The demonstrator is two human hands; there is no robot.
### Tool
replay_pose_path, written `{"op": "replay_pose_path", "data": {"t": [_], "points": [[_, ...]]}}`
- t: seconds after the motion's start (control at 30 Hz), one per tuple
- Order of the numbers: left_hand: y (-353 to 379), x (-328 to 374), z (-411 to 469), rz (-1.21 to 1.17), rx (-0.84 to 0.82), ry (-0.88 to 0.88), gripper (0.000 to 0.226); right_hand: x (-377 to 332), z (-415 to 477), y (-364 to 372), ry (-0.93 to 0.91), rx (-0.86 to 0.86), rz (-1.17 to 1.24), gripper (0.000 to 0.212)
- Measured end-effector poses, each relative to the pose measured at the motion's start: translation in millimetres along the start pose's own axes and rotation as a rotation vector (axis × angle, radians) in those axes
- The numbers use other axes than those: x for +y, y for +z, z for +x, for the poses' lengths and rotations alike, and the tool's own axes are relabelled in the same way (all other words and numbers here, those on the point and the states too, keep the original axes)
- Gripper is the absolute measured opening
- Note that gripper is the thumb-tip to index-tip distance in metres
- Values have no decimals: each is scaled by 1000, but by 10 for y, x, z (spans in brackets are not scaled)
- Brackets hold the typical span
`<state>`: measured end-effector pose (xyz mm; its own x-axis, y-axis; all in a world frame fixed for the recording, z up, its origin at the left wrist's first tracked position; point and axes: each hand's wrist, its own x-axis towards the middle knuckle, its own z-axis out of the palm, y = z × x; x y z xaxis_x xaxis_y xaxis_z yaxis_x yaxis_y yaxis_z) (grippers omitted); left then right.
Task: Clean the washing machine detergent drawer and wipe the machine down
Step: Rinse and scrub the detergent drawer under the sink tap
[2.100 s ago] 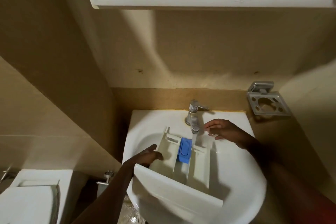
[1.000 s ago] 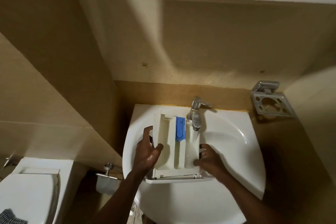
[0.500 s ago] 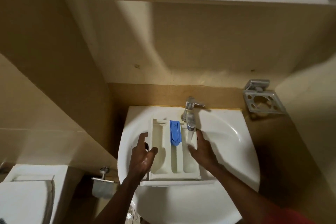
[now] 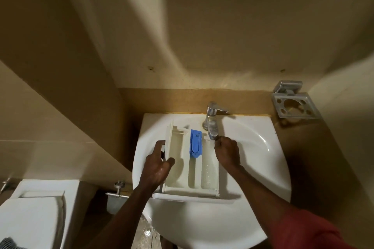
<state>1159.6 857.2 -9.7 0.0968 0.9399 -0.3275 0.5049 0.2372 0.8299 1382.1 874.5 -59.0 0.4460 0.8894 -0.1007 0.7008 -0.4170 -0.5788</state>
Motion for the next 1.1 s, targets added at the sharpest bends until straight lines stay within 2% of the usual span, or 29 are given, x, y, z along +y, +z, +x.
{"op": "replay_pose_path", "data": {"t": [0.13,0.2,0.27,0.4,0.47,0.57,0.73,0.8,0.93,1.0,1.1], "points": [[-76,-12,21,-1,-39,-43,49,-130,70,-29,71,33,209,11],[-89,-26,25,2,-57,-53,49,-119,48,-22,4,52,182,10],[-93,-24,37,0,-52,-54,49,-68,-4,4,-65,68,164,22],[-40,-13,39,-16,-41,-47,49,-77,-170,51,-56,77,222,64],[13,-26,39,-41,-26,-52,50,-109,-262,96,-141,161,146,74],[136,-50,-6,-66,-11,-52,55,-90,-372,126,-175,270,166,62],[249,-69,-32,-136,-29,-54,61,71,-448,-23,-306,311,239,33],[276,-73,-15,-137,-37,-53,64,66,-398,-102,-248,226,264,27],[342,-117,13,-134,-54,-53,56,-94,-347,-163,65,-161,246,23],[346,-115,27,-126,-58,-52,55,-200,-288,-139,290,-205,440,19],[339,-119,33,-128,-21,-56,54,-432,-262,-103,429,-204,716,15]]}}
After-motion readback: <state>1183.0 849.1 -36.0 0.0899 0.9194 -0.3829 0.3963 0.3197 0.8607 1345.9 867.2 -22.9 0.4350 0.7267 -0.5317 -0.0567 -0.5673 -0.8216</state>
